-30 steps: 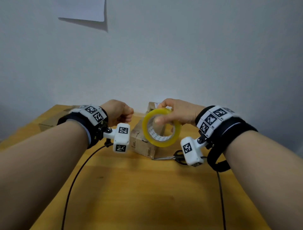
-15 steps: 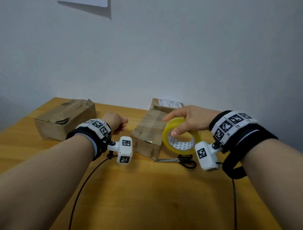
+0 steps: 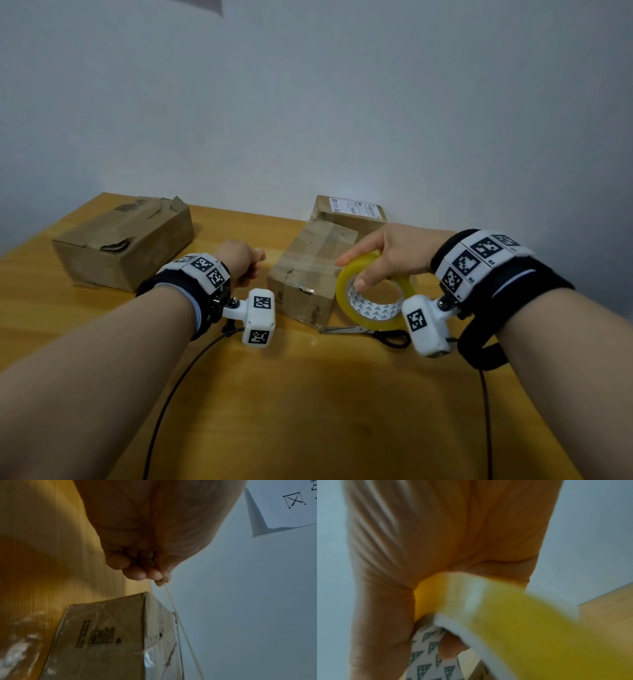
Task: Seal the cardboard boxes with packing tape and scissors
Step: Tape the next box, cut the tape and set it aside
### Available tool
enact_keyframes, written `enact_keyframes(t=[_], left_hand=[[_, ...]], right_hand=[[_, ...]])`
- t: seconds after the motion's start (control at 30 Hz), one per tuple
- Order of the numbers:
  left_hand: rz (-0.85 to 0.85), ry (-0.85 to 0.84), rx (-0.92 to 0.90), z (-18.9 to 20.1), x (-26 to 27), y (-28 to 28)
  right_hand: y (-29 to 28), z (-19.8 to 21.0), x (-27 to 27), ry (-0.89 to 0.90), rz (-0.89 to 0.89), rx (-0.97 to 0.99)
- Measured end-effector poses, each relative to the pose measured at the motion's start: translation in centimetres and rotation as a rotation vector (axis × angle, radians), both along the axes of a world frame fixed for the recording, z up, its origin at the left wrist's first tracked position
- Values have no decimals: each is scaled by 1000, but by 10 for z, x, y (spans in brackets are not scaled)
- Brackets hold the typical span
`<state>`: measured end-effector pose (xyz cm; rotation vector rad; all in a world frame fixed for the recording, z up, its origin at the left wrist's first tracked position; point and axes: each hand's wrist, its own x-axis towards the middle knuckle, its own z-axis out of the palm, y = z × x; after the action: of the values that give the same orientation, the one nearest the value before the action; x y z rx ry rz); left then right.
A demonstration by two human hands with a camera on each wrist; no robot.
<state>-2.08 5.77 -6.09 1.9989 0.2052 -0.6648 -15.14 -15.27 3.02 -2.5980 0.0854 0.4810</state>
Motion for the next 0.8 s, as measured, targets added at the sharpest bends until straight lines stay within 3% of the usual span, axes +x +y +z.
enact_keyframes(t=[0.6,0.73,0.8], left_hand=[[-3,55,21,-15,3,-3],[-2,44,-86,-22,-6,-6],[-28,-41,-152,-33,-6,-6]], right_hand=[[2,-13,8,44,23,-26],[2,-21,8,81,20,-75],[1,-27,8,80,17,-92]])
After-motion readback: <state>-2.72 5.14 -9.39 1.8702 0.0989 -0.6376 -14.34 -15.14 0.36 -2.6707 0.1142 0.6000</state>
